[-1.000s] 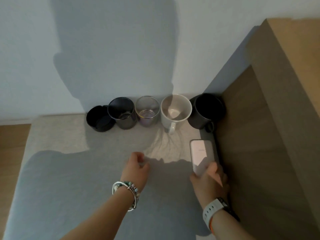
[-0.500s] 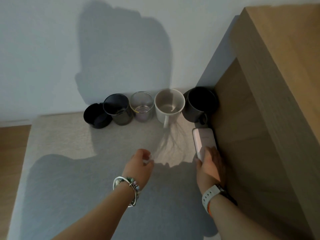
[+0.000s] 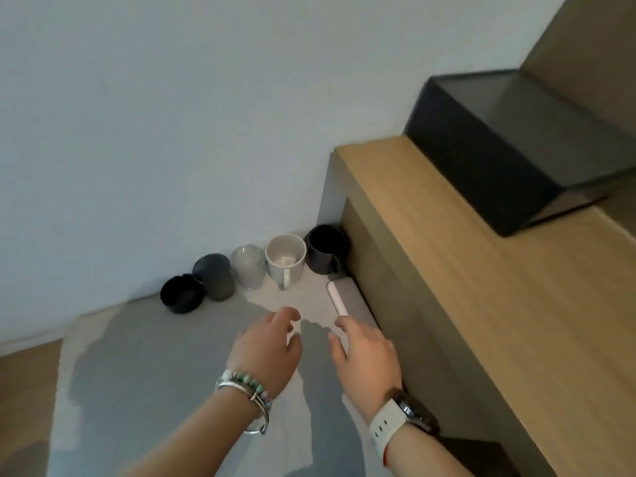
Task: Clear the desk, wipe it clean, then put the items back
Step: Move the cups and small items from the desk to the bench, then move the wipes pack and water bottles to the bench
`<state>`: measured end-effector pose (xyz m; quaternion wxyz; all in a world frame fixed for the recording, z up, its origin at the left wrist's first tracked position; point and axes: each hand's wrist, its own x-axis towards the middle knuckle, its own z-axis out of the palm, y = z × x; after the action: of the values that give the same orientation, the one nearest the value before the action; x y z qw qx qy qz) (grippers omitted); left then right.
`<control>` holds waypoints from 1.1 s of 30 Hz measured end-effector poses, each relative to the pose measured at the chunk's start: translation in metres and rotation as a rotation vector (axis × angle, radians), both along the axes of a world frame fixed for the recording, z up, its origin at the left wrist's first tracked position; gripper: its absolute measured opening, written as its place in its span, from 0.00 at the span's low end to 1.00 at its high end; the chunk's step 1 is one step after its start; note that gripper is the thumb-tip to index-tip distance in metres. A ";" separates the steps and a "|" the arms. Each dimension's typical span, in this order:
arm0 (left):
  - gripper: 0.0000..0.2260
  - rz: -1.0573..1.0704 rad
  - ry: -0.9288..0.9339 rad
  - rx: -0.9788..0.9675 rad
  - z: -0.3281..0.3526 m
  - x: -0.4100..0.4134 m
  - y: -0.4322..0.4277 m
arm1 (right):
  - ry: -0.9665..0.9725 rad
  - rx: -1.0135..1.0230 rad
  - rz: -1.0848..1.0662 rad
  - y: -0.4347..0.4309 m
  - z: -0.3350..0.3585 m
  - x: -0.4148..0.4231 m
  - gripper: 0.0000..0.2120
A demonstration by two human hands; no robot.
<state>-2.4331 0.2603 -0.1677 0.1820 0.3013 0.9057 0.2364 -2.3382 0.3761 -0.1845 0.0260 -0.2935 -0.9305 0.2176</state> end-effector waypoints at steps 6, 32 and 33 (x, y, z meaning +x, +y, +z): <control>0.13 -0.322 0.342 0.112 0.100 0.054 0.013 | 0.133 0.260 -0.210 -0.016 0.112 0.078 0.16; 0.15 -1.552 0.417 0.350 0.222 0.816 0.033 | -0.242 0.142 -1.317 -0.179 0.230 0.862 0.18; 0.15 -1.581 0.419 0.350 0.222 0.840 0.030 | -0.244 0.127 -1.347 -0.185 0.229 0.882 0.18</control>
<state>-1.5935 0.2903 0.0539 0.0728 0.9095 0.3928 0.1153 -1.4560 0.1907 0.0449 0.0679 -0.8283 -0.5524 0.0645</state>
